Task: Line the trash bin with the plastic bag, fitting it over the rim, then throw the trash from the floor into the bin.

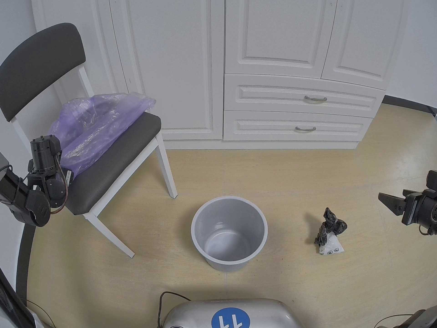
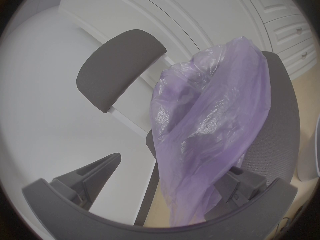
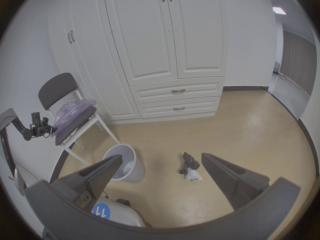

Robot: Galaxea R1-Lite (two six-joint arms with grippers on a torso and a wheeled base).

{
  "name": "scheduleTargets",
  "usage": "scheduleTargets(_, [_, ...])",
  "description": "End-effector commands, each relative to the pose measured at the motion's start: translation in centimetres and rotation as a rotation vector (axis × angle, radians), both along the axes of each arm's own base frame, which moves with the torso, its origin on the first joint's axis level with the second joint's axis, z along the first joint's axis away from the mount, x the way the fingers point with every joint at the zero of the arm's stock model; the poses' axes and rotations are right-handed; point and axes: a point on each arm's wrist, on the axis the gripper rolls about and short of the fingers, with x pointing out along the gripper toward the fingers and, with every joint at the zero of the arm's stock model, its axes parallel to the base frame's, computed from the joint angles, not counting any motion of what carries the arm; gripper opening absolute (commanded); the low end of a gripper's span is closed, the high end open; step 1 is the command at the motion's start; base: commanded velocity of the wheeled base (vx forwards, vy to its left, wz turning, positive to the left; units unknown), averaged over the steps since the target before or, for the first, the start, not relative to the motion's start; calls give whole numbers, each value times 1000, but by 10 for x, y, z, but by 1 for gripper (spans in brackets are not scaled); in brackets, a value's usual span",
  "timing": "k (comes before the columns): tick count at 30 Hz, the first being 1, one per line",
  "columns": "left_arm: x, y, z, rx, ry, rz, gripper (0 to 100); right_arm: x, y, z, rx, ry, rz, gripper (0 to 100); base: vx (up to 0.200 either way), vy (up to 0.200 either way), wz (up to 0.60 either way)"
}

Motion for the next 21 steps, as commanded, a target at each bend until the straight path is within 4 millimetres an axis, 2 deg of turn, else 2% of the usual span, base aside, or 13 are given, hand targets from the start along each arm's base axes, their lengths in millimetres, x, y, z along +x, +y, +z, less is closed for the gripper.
scheduleTargets(1, [2,6,-19,-3,26,-4,100,-5,0,2,0,-17,4,100,0,0,0])
scheduleTargets(3, [2,6,-18,-8,-3,-34,100,-5,-1,0,-2,-11,-3,100,0,0,0])
scheduleTargets(4, [2,4,-17,-11,-14,-44,0,-5,-1,0,-4,-10,-4,100,0,0,0])
scheduleTargets(11, [-2,6,-13,-43,-55,-38,0,-6,-1,2,-9,-21,-6,100,0,0,0])
scheduleTargets(13, [-7,4,-8,-111,-136,-39,0,-8,-1,1,-11,-24,-10,100,0,0,0])
scheduleTargets(16, [-16,-1,-6,-143,-149,-88,0,-11,-1,-2,-15,-17,-10,100,0,0,0])
scheduleTargets(18, [-31,-18,4,-182,-179,-216,0,-10,-2,-4,-29,-9,-9,100,0,0,0])
scheduleTargets(21, [-37,-39,19,-242,-257,-304,0,-10,0,-5,-42,-3,5,100,0,0,0])
